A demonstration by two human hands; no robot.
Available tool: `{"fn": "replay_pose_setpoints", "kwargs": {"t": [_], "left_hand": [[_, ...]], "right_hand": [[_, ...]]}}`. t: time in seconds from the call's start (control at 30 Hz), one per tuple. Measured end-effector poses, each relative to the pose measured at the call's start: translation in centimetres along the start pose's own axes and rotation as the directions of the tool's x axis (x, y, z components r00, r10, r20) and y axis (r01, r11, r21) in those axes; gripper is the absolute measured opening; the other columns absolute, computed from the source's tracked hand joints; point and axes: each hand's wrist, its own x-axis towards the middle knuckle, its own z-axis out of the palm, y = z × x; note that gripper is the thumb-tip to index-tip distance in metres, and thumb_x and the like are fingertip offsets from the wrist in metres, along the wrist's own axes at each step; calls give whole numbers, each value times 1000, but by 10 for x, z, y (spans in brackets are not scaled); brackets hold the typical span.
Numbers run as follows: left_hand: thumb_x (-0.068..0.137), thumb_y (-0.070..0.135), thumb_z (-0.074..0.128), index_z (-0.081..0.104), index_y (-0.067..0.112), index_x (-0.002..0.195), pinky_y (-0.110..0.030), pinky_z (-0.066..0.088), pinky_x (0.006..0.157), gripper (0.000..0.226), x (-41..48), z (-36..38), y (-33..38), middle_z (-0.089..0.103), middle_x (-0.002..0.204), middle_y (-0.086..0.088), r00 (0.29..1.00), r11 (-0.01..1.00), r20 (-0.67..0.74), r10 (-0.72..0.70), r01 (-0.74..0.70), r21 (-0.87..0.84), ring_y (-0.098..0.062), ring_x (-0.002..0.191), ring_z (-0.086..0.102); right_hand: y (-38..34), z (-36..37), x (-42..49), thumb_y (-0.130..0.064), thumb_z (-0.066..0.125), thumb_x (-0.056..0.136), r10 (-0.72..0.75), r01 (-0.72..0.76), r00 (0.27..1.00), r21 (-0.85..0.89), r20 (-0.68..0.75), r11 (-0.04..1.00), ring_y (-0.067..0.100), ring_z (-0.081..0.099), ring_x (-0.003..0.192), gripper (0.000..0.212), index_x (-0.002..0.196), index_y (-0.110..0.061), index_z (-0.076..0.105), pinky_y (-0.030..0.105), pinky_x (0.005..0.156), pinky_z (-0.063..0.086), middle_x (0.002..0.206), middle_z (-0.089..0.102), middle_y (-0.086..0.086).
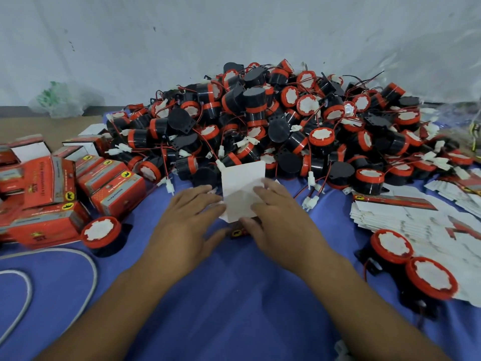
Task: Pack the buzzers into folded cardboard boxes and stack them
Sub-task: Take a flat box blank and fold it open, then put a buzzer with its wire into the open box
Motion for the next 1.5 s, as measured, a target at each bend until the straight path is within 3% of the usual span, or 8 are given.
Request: {"fn": "replay_pose_setpoints", "kwargs": {"t": [0.17,0.43,0.6,0.7,1.0,1.2,1.3,1.5], "left_hand": [[83,33,68,76,0,103,-32,56,86,40,-1,4,14,75,106,-12,988,978,14,-151,152,-142,-24,96,71],[64,53,81,56,34,88,-27,56,65,39,-1,-2,13,70,99,20,742,487,457,-490,668,-562,-5,83,66],[77,27,83,56,34,101,-14,50,69,38,-2,-4,20,62,101,27,828,598,346,-442,559,-574,3,92,59],[78,22,83,53,37,106,-10,47,72,44,-2,-7,19,58,108,27,839,640,325,-437,544,-543,9,98,55],[80,27,80,49,48,108,-2,42,73,47,-5,-6,11,53,112,39,849,679,336,-407,528,-510,12,101,53],[81,23,80,50,45,109,-3,42,70,47,-6,-9,8,51,113,41,856,672,331,-398,517,-530,11,99,55],[81,20,79,50,44,108,-3,43,69,47,-6,-9,8,52,112,41,858,672,331,-392,513,-534,10,98,55],[80,23,79,49,46,107,0,39,72,47,-5,-9,8,48,115,44,851,681,343,-397,524,-512,16,102,51]], "right_hand": [[-5,8,-1,-45,38,105,317,-341,922,83,221,936,34,43,129,50,133,-4,47,39,101,36,147,36,18],[17,5,-2,-37,33,107,413,-452,892,365,183,814,29,59,81,28,124,-21,49,43,69,47,78,63,4],[56,7,-4,-1,50,92,499,-454,861,294,-98,841,33,55,103,32,118,-13,63,39,84,44,116,62,11],[82,12,-12,-2,52,88,419,-419,902,-25,106,908,37,36,131,54,139,-20,56,42,103,37,152,42,4],[77,13,-4,-13,56,94,392,-339,911,-303,131,890,26,45,104,25,109,-30,68,33,76,24,109,58,-3],[48,-25,-2,-24,48,103,524,-96,746,712,-410,695,20,51,64,17,90,-33,54,41,54,46,78,56,-11],[40,-37,-4,-31,42,103,624,126,618,844,-478,522,14,48,58,20,90,-43,51,32,50,45,78,59,-11],[62,-20,-7,-32,55,101,718,-268,676,851,-168,451,15,56,65,3,101,-29,54,39,62,49,83,64,7]]}}
